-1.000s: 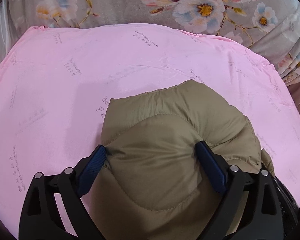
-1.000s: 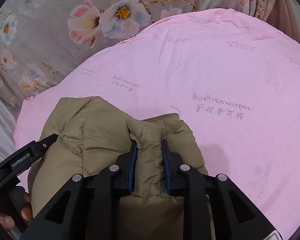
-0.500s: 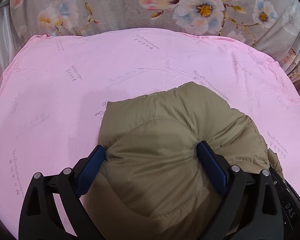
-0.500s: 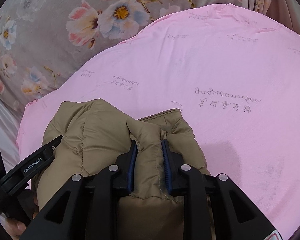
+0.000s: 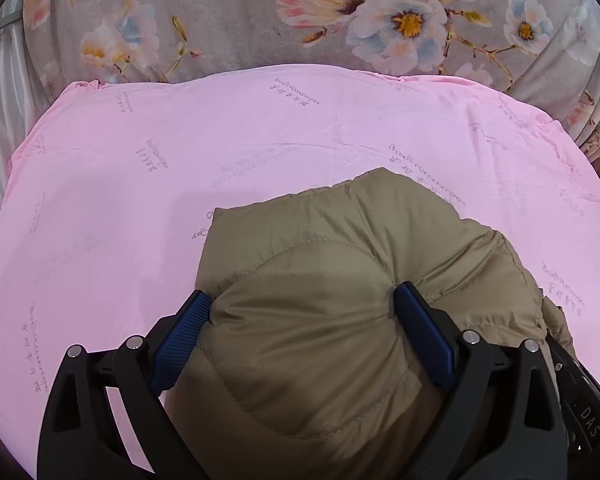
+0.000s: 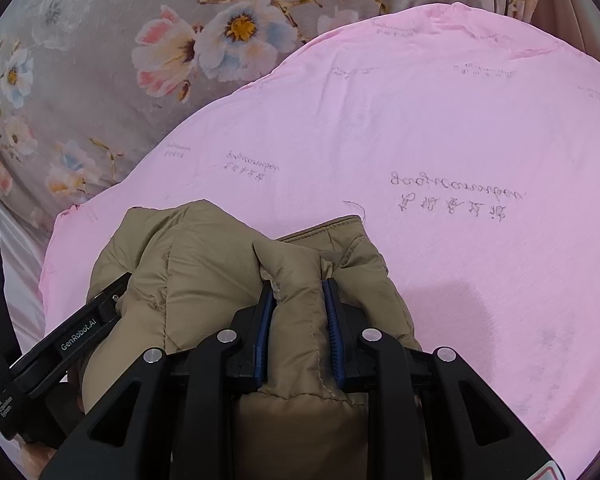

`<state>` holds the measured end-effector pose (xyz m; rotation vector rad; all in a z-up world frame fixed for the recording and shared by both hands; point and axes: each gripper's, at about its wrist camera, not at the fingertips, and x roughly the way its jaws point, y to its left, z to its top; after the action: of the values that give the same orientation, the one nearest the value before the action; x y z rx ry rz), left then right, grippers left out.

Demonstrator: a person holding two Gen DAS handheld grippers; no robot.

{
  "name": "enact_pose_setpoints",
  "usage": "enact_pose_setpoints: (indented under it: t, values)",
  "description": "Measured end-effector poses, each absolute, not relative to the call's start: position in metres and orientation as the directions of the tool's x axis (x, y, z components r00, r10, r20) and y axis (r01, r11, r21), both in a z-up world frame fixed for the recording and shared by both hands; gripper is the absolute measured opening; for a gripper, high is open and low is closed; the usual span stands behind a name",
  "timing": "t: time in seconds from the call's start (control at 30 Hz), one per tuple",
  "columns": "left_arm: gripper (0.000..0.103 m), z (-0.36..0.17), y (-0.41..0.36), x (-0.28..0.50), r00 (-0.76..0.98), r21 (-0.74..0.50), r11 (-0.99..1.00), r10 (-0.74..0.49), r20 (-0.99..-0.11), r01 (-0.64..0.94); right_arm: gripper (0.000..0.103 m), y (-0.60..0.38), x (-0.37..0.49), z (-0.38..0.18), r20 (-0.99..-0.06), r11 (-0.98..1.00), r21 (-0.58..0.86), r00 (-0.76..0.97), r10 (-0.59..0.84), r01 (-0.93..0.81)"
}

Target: Fold large clothes

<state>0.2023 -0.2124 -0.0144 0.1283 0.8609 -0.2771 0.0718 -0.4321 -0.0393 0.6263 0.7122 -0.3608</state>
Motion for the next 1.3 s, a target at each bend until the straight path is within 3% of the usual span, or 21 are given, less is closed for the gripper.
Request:
enact_pose_setpoints:
  t: [1.3]
  values:
    - [0.092,-0.0139,-0.2172,0.2005,0.652,0.039,0.960,-0.159,-0.742,0.279,0.021,-0.4372,0.0705,-0.0400,-0.698,0.760,0.414,0.711,-0.088,0.501]
